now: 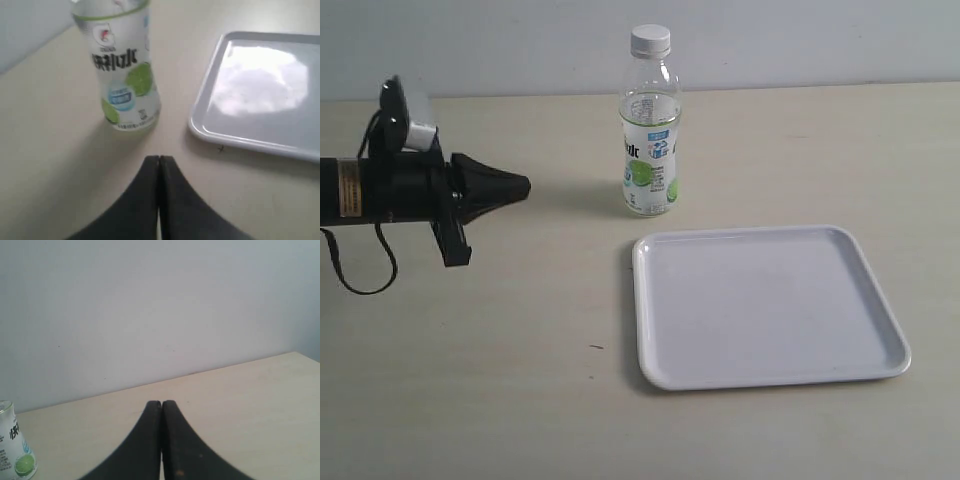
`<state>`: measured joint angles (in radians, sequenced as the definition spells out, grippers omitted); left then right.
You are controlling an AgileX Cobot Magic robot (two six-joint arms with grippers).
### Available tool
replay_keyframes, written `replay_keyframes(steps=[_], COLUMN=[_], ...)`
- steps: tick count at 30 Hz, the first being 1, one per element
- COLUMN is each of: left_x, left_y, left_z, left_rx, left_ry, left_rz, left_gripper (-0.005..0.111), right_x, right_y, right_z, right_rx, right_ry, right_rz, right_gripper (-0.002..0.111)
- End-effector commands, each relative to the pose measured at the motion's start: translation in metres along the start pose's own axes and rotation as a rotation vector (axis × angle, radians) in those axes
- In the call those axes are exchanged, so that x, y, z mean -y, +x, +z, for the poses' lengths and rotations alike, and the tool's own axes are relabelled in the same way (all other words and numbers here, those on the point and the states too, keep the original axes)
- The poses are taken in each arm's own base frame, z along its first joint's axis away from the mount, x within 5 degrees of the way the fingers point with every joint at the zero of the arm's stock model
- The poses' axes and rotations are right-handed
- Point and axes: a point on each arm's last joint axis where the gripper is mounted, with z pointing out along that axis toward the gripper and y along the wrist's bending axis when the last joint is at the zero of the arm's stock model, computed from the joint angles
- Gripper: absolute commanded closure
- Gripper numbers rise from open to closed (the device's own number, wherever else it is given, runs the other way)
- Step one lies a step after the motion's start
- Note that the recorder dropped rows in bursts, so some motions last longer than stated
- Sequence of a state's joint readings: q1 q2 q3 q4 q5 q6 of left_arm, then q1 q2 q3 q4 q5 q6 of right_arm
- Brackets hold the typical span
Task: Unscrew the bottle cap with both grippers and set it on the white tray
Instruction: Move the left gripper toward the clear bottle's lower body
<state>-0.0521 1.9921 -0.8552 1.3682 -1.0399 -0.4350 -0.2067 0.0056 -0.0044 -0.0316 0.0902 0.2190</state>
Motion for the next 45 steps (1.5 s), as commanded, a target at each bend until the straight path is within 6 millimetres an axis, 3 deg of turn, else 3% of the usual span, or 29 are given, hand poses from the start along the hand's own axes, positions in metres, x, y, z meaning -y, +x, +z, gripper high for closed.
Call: replay_keyframes(steps=[1, 5, 7, 11, 13, 21, 32, 45], left_x=[-0.009, -0.018, -0.021, -0.025, -0.024, -0.028, -0.016, -0.023], left_y=[0.018, 0.028, 0.030, 0.033, 0.036, 0.029, 0.006, 0.027], left_z=[0.013, 0.026, 0.034, 0.054, 0.056, 0.064, 0.094, 0.122], left_rx=[0.001, 0.038, 0.042, 0.034, 0.032, 0.087, 0.105, 0.063], left_ry=[-0.005, -0.051, -0.046, -0.028, -0.027, -0.125, -0.055, -0.042], left_rz=[-0.078, -0.131, -0.127, -0.109, -0.111, -0.186, -0.036, -0.063], left_gripper=[0.107, 0.107, 0.097, 0.044, 0.030, 0.029, 0.029, 0.029], right_x=[0.000, 0.000, 0.000, 0.000, 0.000, 0.000, 0.000, 0.000], right_y=[0.001, 0.001, 0.001, 0.001, 0.001, 0.001, 0.001, 0.001], right_z=[0.000, 0.000, 0.000, 0.000, 0.000, 0.000, 0.000, 0.000], right_rx=[0.005, 0.005, 0.005, 0.005, 0.005, 0.005, 0.005, 0.005], right_ry=[0.002, 0.002, 0.002, 0.002, 0.002, 0.002, 0.002, 0.002], right_rz=[-0.001, -0.001, -0.001, -0.001, -0.001, -0.001, -0.001, -0.001], right_gripper=[0.108, 0.108, 0.108, 0.108, 0.108, 0.108, 0.108, 0.108])
